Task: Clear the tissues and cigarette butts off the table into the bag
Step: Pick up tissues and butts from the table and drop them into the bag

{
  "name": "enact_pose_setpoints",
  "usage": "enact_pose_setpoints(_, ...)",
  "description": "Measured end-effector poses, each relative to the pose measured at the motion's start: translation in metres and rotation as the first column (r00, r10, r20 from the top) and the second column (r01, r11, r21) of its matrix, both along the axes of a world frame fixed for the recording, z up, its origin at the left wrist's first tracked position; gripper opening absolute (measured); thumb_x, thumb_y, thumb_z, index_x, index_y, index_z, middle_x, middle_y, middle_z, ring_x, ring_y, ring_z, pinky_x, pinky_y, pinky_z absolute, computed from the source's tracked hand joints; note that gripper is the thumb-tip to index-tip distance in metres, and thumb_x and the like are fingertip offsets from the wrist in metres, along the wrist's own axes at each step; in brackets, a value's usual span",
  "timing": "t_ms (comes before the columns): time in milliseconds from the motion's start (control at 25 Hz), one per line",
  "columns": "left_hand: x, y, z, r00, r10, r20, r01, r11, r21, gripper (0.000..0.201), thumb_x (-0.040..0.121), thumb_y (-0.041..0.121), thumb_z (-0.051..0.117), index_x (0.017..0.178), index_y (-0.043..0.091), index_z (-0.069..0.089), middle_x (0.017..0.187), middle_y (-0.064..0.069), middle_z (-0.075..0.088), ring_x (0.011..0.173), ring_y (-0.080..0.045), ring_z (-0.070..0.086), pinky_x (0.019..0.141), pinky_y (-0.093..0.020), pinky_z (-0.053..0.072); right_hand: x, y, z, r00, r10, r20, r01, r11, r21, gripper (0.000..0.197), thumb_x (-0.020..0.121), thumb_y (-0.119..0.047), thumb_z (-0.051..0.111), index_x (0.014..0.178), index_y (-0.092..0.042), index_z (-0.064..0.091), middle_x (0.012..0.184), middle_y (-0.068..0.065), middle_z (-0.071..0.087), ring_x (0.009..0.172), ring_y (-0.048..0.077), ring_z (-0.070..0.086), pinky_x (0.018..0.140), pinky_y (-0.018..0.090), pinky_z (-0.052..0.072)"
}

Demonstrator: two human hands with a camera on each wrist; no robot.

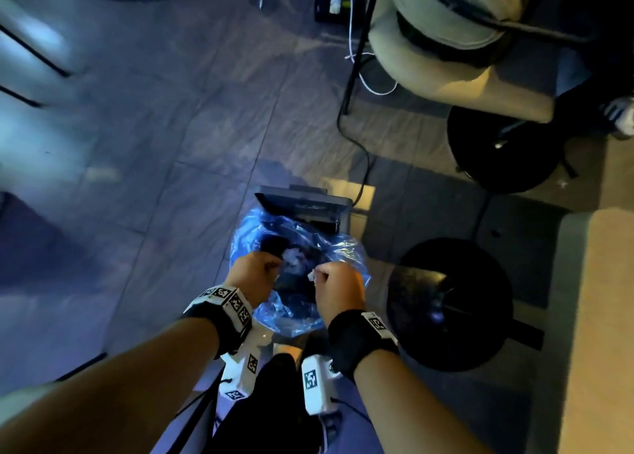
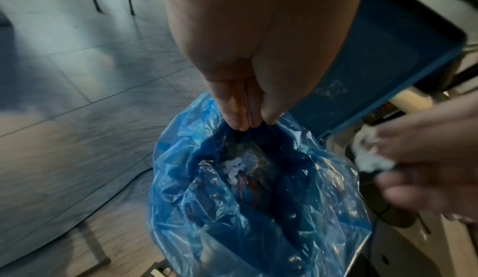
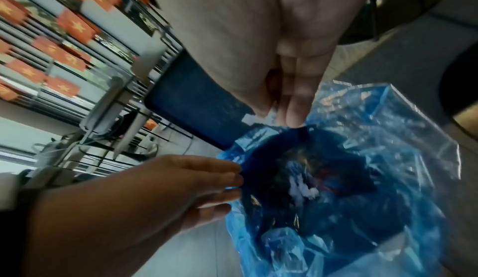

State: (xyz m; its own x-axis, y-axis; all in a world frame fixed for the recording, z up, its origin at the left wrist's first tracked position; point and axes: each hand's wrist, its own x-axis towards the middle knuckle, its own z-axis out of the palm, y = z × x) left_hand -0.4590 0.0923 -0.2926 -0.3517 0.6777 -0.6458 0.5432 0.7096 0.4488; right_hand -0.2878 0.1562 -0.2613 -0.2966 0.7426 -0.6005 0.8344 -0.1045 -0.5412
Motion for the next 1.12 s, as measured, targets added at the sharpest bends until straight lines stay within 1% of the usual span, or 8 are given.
enact_pose_setpoints(80, -0.009, -0.010, -0.004, 0.999, 0.044, 0.014, -0.044, 0.999, -0.004, 0.019, 0.089, 0.017, 0.063, 0.101, 0.020, 0.077, 0.085, -0.002, 0.074, 0.080, -0.018, 0.068, 0.081, -0.029, 0.054, -0.014, -0.005, -0.029, 0.997, -0.030, 0.072, 0.032, 0.999, -0.025, 0.023, 0.089, -0.018, 0.051, 0.093, -0.014, 0.074, 0.095, 0.009, 0.074, 0.092, 0.028, 0.068, 0.078, 0.036, 0.056)
enact_pose_setpoints(240, -0.026, -0.035, 0.000, 0.996, 0.083, 0.033, -0.082, 0.996, -0.026, 0.016, 0.089, 0.024, 0.067, 0.100, 0.022, 0.078, 0.096, 0.002, 0.077, 0.092, -0.015, 0.070, 0.079, -0.021, 0.045, -0.025, -0.012, -0.047, 0.991, -0.051, 0.120, 0.067, 0.989, -0.132, 0.030, 0.091, -0.017, 0.053, 0.118, -0.016, 0.068, 0.113, 0.010, 0.071, 0.108, 0.031, 0.065, 0.091, 0.036, 0.053)
enact_pose_setpoints(360, -0.028, -0.043, 0.014, 0.995, 0.091, 0.027, -0.091, 0.996, -0.009, 0.014, 0.089, 0.025, 0.067, 0.098, 0.025, 0.078, 0.096, 0.004, 0.077, 0.092, -0.014, 0.070, 0.080, -0.023, 0.047, -0.019, -0.015, -0.032, 0.993, -0.016, 0.116, 0.045, 0.967, -0.250, 0.040, 0.091, -0.022, 0.057, 0.131, -0.020, 0.060, 0.126, 0.007, 0.066, 0.116, 0.029, 0.061, 0.097, 0.035, 0.050)
enact_pose_setpoints(520, -0.005, -0.039, 0.045, 0.999, 0.031, 0.045, -0.033, 0.998, 0.048, 0.016, 0.090, 0.018, 0.066, 0.098, 0.025, 0.077, 0.096, 0.006, 0.077, 0.090, -0.010, 0.069, 0.075, -0.015, 0.044, 0.005, -0.013, 0.018, 0.999, -0.027, -0.020, 0.020, 0.958, -0.286, 0.040, 0.089, -0.027, 0.062, 0.127, -0.016, 0.063, 0.130, 0.005, 0.065, 0.119, 0.021, 0.060, 0.103, 0.034, 0.047)
enact_pose_setpoints(720, 0.039, -0.014, 0.102, 0.995, -0.088, 0.037, 0.074, 0.958, 0.279, 0.016, 0.089, 0.020, 0.068, 0.102, 0.017, 0.077, 0.103, 0.003, 0.077, 0.094, -0.012, 0.071, 0.088, -0.027, 0.052, 0.054, -0.006, 0.108, 0.976, 0.026, -0.218, -0.049, 0.994, -0.101, 0.026, 0.088, -0.025, 0.067, 0.113, -0.016, 0.072, 0.109, 0.002, 0.074, 0.098, 0.012, 0.067, 0.088, 0.024, 0.050)
enact_pose_setpoints(920, 0.113, 0.015, 0.176, 0.977, -0.211, -0.006, 0.193, 0.880, 0.434, 0.017, 0.090, 0.016, 0.067, 0.104, 0.022, 0.075, 0.104, 0.009, 0.075, 0.095, -0.005, 0.068, 0.088, -0.018, 0.050, 0.138, -0.020, 0.209, 0.935, -0.039, -0.354, 0.117, 0.973, 0.200, 0.027, 0.087, -0.026, 0.065, 0.112, -0.022, 0.072, 0.102, -0.004, 0.075, 0.092, 0.008, 0.068, 0.089, 0.024, 0.052)
enact_pose_setpoints(1000, 0.141, 0.019, 0.204, 0.965, -0.250, -0.078, 0.255, 0.832, 0.493, 0.015, 0.088, 0.018, 0.068, 0.099, 0.025, 0.075, 0.100, 0.009, 0.074, 0.091, -0.006, 0.068, 0.085, -0.019, 0.051, 0.177, -0.033, 0.240, 0.933, -0.052, -0.357, 0.167, 0.939, 0.300, 0.027, 0.086, -0.024, 0.063, 0.112, -0.023, 0.072, 0.102, -0.004, 0.074, 0.092, 0.011, 0.068, 0.088, 0.025, 0.052)
enact_pose_setpoints(1120, 0.192, 0.022, 0.246, 0.883, -0.433, -0.181, 0.447, 0.661, 0.602, 0.014, 0.085, 0.024, 0.066, 0.096, 0.022, 0.074, 0.098, 0.003, 0.073, 0.092, -0.013, 0.067, 0.088, -0.032, 0.052, 0.253, -0.059, 0.272, 0.943, -0.179, -0.282, 0.289, 0.859, 0.422, 0.028, 0.086, -0.026, 0.062, 0.113, -0.025, 0.070, 0.102, -0.004, 0.070, 0.096, 0.016, 0.064, 0.088, 0.031, 0.050)
